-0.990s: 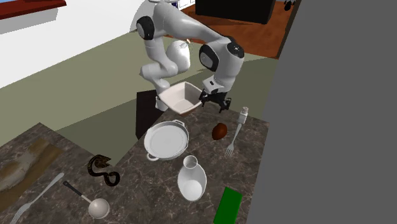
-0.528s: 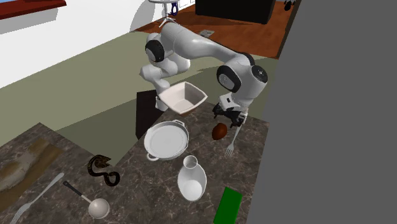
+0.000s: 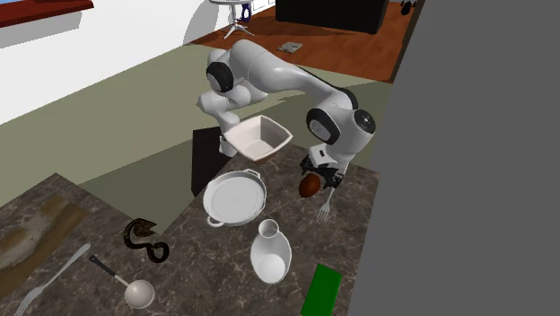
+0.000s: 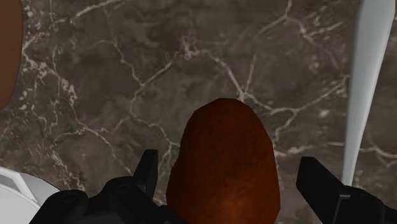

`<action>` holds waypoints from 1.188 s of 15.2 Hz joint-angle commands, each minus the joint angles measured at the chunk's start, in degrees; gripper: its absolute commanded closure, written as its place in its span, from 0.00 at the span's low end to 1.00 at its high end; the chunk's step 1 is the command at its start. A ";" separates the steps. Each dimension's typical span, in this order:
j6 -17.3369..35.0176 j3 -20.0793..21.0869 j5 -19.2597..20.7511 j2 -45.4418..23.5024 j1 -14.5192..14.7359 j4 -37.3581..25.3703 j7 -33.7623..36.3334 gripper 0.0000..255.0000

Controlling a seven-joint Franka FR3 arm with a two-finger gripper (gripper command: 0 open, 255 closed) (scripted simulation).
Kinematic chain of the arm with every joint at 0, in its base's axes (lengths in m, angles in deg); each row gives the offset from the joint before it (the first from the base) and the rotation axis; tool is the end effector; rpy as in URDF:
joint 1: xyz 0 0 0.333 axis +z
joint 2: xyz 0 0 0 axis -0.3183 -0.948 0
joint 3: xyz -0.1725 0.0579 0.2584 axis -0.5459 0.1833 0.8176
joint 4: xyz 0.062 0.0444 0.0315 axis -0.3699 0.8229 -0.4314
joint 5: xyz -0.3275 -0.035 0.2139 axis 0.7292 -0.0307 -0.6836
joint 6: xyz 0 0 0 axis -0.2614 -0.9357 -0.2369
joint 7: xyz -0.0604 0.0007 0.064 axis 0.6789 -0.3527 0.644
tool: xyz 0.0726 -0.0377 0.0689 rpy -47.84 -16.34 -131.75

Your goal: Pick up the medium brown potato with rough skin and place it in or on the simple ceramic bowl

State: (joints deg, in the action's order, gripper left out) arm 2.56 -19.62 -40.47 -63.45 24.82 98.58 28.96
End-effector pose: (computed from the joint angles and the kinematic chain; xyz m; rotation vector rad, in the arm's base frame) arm 0.5736 0.3068 0.4078 2.6513 -1.0379 -0.2333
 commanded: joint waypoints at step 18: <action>1.26 0.01 -0.12 0.53 -0.44 1.74 -0.04 1.00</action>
State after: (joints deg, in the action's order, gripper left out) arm 3.76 -19.57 -40.62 -62.86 24.41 100.30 28.92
